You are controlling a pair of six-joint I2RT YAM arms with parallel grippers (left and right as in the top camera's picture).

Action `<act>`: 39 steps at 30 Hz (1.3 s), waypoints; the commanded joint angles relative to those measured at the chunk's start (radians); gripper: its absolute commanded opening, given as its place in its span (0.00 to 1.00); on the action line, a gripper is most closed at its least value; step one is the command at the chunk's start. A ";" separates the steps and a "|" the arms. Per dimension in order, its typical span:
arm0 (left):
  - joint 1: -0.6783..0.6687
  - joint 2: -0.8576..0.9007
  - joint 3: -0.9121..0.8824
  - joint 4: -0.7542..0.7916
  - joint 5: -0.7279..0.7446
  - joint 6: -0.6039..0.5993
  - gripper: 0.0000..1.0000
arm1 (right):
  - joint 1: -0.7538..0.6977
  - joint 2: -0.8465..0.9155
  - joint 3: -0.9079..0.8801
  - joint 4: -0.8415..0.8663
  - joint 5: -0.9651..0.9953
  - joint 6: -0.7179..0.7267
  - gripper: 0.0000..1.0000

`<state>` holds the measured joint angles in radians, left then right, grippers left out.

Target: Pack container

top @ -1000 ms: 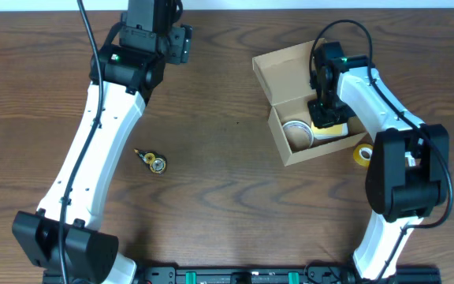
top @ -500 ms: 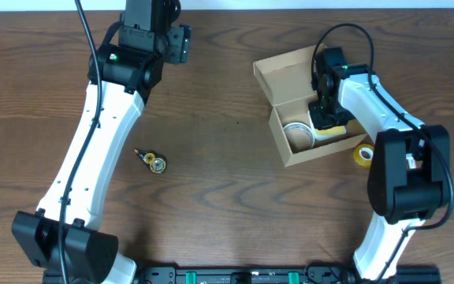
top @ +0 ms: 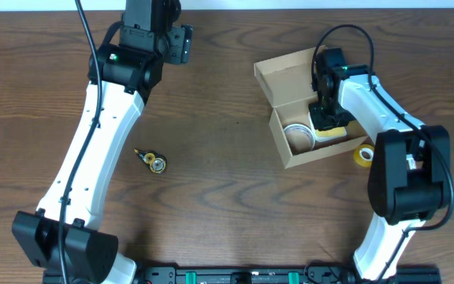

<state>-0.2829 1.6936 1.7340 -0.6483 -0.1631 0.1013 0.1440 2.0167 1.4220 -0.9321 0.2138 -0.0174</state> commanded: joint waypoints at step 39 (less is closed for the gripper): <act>0.001 -0.014 0.023 -0.016 0.182 -0.020 0.80 | 0.154 -0.258 0.045 -0.234 -0.190 0.026 0.02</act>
<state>-0.2832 1.6936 1.7340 -0.6624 0.0051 0.0937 0.2741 1.7443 1.4738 -1.1831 0.0513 -0.0032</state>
